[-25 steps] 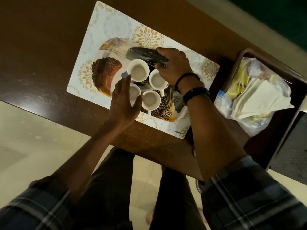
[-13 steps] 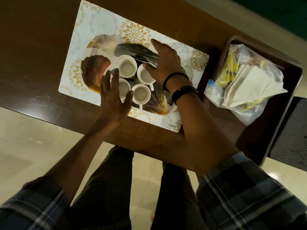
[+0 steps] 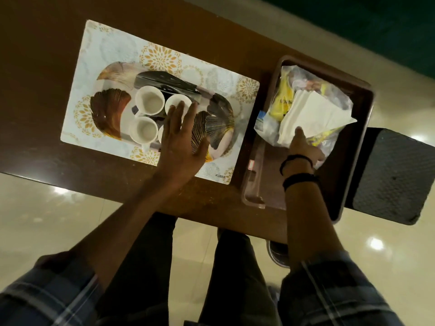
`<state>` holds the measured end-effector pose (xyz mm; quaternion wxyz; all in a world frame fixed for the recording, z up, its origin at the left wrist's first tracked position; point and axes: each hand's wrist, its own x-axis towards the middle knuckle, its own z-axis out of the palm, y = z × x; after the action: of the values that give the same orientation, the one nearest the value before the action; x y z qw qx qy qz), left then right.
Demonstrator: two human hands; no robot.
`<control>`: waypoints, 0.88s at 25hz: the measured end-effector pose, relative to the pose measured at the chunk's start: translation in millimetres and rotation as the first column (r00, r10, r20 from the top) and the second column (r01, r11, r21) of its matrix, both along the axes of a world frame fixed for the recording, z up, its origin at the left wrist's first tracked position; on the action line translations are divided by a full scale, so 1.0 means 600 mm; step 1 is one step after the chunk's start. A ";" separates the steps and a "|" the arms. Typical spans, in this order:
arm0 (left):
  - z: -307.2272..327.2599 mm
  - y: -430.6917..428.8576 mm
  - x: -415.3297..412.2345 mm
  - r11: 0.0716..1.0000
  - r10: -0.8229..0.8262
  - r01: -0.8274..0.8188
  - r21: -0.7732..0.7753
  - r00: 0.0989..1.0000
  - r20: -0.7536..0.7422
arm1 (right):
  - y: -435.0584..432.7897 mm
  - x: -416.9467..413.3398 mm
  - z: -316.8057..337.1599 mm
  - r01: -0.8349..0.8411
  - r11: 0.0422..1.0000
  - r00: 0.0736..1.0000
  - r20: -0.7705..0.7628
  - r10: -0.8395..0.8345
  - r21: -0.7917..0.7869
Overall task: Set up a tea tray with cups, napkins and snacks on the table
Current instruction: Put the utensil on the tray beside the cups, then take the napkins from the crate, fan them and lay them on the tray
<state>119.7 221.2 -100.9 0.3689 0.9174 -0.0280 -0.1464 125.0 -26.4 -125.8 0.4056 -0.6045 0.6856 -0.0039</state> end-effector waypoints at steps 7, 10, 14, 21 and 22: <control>0.029 0.000 -0.048 0.995 -0.093 0.093 -0.022 0.996 0.011 | -0.056 0.006 -0.013 0.017 0.906 0.981 0.169 -0.097 0.422; 0.078 0.011 -0.055 0.992 -0.109 0.103 -0.076 0.991 -0.073 | -0.042 -0.005 0.056 0.010 0.873 0.932 0.312 -0.185 0.488; 0.182 0.018 -0.061 0.968 -0.085 0.022 -0.250 0.966 -0.245 | 0.033 -0.041 0.200 -0.088 0.831 0.835 0.496 -0.239 0.549; 0.365 0.074 -0.068 0.458 -0.054 -0.680 -0.572 0.622 -0.782 | 0.246 -0.115 0.426 -0.553 0.683 0.704 0.706 0.077 0.478; 0.383 0.088 -0.066 0.349 -0.070 -0.730 -0.588 0.605 -0.793 | 0.269 -0.121 0.441 -0.609 0.641 0.670 0.736 0.101 0.467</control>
<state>80.4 273.8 128.7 0.7923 0.4242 0.2523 -0.3587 52.2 134.7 138.8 0.7996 -0.5012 0.3064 0.1248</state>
